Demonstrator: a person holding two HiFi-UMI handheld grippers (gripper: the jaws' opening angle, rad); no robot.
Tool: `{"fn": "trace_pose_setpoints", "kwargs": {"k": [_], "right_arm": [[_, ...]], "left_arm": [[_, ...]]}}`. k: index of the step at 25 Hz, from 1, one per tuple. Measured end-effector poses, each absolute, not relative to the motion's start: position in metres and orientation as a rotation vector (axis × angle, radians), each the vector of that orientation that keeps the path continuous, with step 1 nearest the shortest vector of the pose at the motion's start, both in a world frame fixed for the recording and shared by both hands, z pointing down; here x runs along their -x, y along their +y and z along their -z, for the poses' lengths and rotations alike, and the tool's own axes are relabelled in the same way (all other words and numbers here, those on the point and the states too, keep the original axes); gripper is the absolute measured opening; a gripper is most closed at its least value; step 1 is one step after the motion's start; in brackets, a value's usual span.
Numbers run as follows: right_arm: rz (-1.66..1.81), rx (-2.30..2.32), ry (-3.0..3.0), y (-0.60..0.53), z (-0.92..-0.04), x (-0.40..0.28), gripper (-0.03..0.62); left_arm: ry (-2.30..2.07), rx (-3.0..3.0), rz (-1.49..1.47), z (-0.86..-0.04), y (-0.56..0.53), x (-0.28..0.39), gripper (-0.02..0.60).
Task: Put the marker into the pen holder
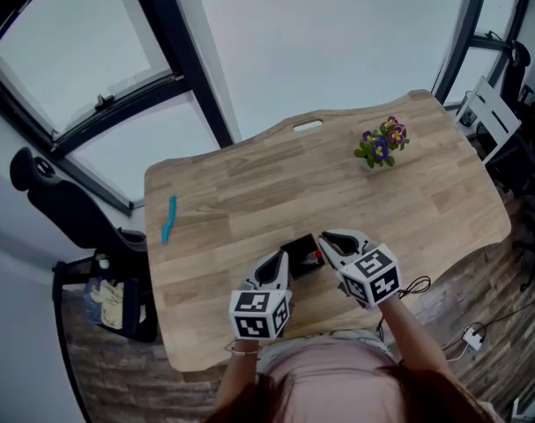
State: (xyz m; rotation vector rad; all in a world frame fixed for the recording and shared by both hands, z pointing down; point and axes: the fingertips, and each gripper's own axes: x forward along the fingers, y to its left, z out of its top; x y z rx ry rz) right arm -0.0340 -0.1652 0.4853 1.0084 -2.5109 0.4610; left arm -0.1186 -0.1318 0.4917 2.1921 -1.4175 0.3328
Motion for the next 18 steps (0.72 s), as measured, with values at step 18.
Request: {"fn": "trace_pose_setpoints", "kwargs": {"k": [18], "right_arm": [[-0.359,-1.045,-2.675,-0.138,-0.439,-0.003,0.0]], "left_arm": [[-1.55,-2.26,-0.242,-0.436,-0.108,0.089,0.002]]}}
